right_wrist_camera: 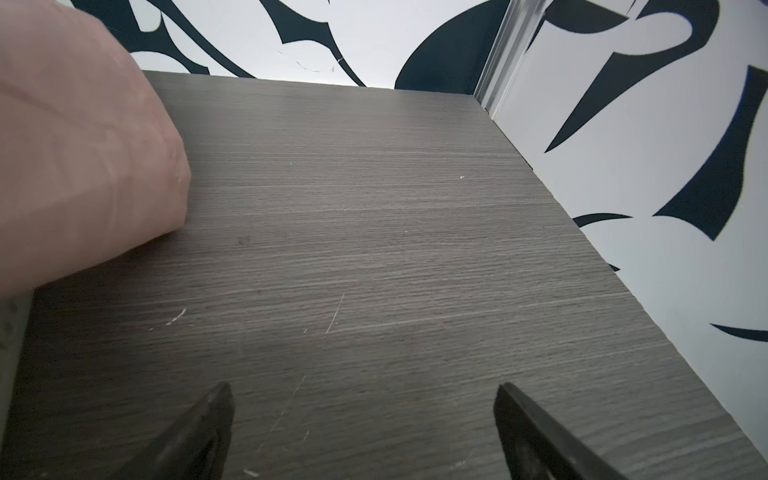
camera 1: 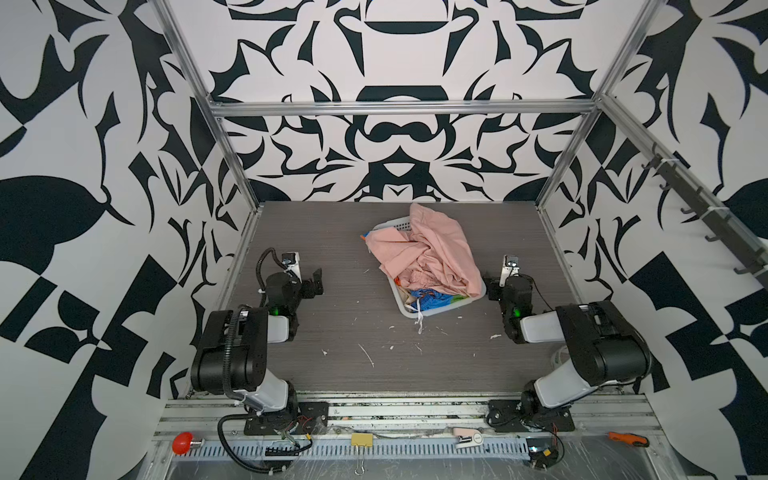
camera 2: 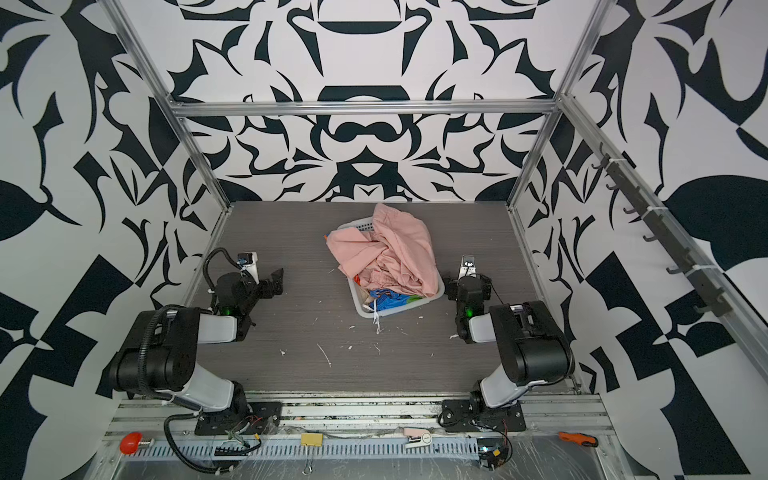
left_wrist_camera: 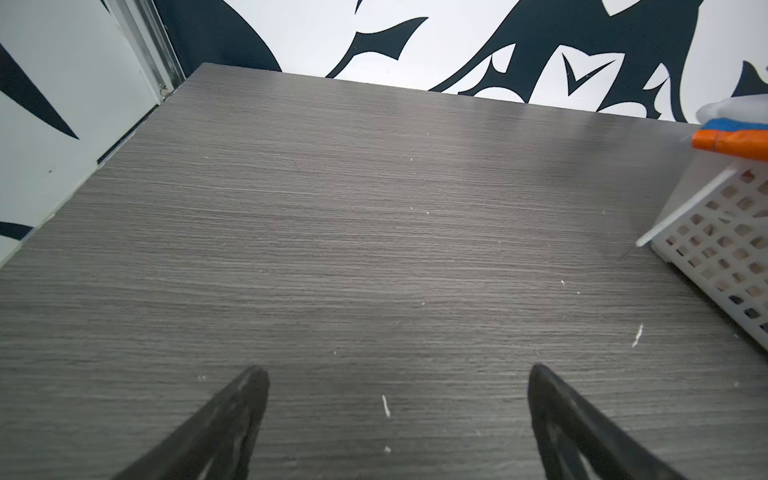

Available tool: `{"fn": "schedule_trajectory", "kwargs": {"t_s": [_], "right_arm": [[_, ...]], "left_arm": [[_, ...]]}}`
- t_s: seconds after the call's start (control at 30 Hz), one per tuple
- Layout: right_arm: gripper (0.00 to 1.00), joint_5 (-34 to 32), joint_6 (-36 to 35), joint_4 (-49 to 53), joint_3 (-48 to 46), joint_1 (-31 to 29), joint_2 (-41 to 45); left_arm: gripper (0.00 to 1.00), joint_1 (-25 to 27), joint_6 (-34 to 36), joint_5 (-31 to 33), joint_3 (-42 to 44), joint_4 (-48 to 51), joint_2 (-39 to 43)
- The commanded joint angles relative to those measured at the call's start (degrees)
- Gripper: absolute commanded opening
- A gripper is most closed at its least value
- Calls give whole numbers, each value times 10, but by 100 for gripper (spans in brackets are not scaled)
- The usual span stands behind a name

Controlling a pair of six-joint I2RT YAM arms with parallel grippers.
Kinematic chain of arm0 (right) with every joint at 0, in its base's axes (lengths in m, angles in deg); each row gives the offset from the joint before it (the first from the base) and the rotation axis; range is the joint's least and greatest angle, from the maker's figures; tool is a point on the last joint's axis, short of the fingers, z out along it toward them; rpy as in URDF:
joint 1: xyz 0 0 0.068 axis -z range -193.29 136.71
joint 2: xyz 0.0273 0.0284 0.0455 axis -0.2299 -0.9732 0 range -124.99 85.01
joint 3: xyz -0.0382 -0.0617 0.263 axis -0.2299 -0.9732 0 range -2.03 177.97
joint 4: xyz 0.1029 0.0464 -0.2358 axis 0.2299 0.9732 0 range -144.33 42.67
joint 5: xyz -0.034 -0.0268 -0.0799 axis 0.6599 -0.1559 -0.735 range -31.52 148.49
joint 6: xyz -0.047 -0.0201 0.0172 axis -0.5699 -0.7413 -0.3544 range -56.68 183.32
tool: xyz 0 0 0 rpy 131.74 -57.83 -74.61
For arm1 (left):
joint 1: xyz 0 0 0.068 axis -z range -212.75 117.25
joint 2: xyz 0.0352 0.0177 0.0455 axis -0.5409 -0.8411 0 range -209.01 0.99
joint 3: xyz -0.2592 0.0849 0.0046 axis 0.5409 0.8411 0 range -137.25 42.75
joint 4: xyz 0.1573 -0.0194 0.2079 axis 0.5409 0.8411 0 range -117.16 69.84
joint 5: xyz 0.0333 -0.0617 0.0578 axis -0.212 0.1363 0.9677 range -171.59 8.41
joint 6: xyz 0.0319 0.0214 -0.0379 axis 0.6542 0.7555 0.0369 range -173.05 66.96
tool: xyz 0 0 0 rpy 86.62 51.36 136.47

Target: Fold and stack the shorts

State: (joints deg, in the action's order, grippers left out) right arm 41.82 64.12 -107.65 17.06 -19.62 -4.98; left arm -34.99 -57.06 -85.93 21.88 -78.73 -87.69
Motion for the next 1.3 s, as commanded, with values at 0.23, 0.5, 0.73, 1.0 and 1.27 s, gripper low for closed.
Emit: {"fn": "schedule_trajectory", "kwargs": {"t_s": [0.23, 0.5, 0.73, 1.0, 1.27], "right_arm": [[100, 14, -10, -4, 8, -2, 7], [100, 15, -10, -3, 9, -2, 7], [100, 18, -9, 1, 10, -2, 7], [100, 16, -10, -2, 9, -2, 7], [100, -76, 22, 152, 46, -2, 99]], "left_arm": [[99, 1, 3, -7, -1, -13, -4], [99, 0, 3, -7, -1, -13, -4], [99, 0, 3, -7, -2, -13, -4], [99, 0, 3, -7, -2, -13, -4], [99, 0, 3, -5, -4, -10, -4]]}}
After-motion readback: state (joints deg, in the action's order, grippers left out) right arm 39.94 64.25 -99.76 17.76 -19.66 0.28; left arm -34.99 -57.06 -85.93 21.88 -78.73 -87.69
